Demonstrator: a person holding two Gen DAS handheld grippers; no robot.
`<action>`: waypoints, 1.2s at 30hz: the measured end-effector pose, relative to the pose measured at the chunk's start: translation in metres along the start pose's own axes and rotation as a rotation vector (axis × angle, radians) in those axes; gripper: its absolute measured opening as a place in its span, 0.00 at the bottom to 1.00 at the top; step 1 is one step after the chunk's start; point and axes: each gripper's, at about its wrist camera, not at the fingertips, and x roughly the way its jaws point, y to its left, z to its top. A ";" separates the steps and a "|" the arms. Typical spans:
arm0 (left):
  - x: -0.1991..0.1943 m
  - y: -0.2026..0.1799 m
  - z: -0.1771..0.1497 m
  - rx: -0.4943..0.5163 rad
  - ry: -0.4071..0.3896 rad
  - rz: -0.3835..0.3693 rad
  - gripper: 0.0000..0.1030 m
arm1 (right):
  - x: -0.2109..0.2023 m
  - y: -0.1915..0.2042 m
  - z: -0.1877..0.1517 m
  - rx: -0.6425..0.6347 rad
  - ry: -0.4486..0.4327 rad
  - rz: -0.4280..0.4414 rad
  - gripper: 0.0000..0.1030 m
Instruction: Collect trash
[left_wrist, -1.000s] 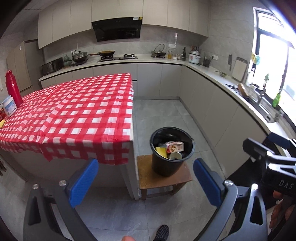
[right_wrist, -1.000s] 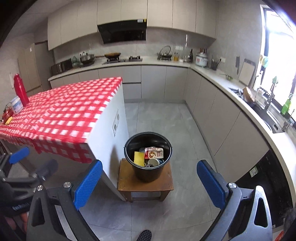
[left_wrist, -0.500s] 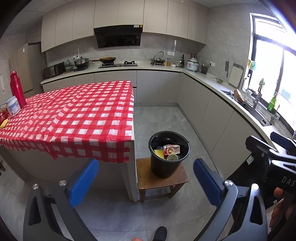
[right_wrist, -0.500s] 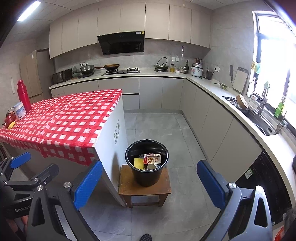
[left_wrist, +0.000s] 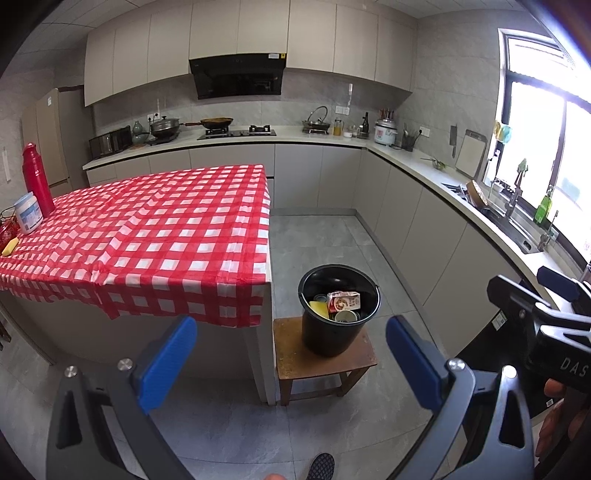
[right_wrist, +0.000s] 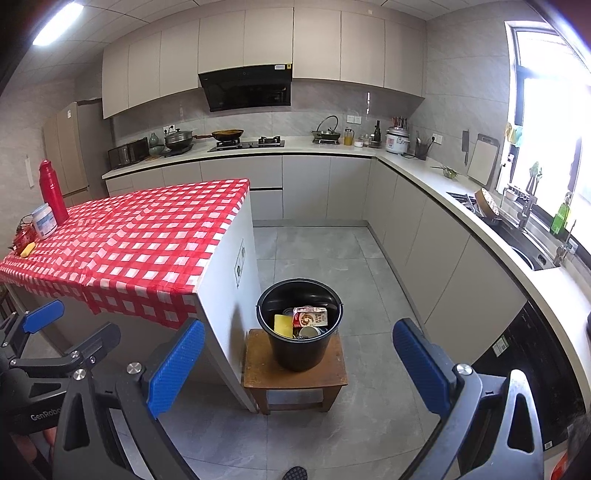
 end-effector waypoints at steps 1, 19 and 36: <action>0.000 0.000 0.000 -0.001 0.000 0.000 1.00 | 0.000 0.000 0.000 -0.001 -0.001 0.000 1.00; -0.004 -0.002 -0.002 0.002 -0.007 0.003 1.00 | -0.002 -0.006 0.002 0.016 -0.009 0.008 1.00; -0.001 -0.007 0.001 0.011 -0.004 -0.003 1.00 | 0.000 -0.008 0.003 0.017 -0.011 0.006 1.00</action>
